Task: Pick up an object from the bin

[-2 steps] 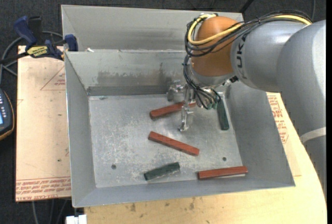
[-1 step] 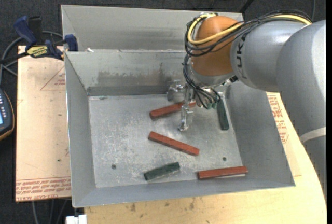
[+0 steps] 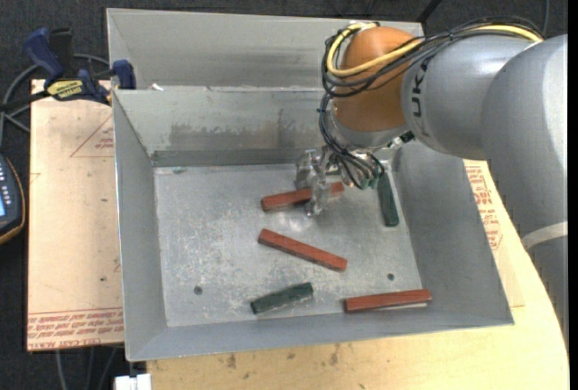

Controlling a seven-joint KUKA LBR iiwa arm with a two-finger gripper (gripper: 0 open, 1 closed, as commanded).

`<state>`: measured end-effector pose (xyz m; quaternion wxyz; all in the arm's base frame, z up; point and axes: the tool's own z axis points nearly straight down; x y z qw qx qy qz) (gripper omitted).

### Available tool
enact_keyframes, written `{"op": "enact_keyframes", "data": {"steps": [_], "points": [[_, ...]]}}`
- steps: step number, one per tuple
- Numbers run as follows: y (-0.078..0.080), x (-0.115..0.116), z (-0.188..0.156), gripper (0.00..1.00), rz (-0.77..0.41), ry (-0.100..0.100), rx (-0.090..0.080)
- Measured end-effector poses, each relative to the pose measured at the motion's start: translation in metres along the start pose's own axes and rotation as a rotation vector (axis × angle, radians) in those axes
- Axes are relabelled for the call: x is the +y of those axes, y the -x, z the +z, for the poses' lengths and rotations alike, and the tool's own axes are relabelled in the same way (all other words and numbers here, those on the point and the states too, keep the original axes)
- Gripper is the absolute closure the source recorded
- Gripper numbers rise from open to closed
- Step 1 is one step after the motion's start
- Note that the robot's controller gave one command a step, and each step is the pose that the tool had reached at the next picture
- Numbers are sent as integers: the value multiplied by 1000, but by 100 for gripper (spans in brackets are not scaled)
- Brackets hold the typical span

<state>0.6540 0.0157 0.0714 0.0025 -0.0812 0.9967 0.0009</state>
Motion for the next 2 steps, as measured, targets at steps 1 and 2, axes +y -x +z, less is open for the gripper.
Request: {"op": "enact_keyframes", "data": {"steps": [1, 2], "points": [[1, 0, -13, 100, 1, 0, 0], [4, 0, -69, 100, 2, -1, -5]]}}
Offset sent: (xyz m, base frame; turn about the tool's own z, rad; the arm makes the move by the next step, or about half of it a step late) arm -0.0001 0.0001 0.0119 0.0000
